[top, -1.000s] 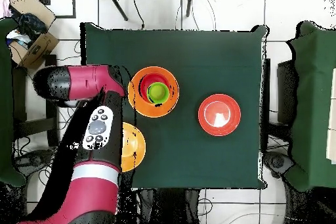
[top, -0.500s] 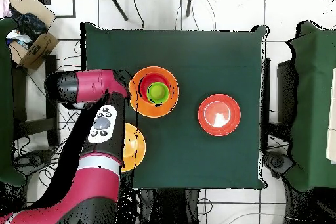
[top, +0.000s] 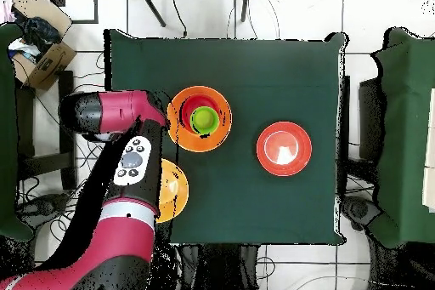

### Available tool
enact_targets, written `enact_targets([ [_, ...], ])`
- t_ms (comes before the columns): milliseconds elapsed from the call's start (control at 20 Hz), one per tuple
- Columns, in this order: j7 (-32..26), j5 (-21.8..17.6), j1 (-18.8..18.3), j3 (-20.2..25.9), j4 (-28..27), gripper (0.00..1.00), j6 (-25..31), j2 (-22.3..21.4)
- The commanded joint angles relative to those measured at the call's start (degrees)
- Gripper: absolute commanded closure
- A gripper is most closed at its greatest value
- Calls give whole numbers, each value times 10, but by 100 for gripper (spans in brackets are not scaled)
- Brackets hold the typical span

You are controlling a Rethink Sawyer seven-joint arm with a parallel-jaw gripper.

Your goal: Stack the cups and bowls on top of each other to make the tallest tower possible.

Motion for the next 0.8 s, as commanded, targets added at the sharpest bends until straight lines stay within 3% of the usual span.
enact_targets([
  [50, 26, -35, 6, 31, 11, 0, -4, 13],
  [450, -28, -29, -27, 63, 53, 0, -5, -17],
  [800, -42, -24, -44, 87, 65, 0, -41, -21],
])
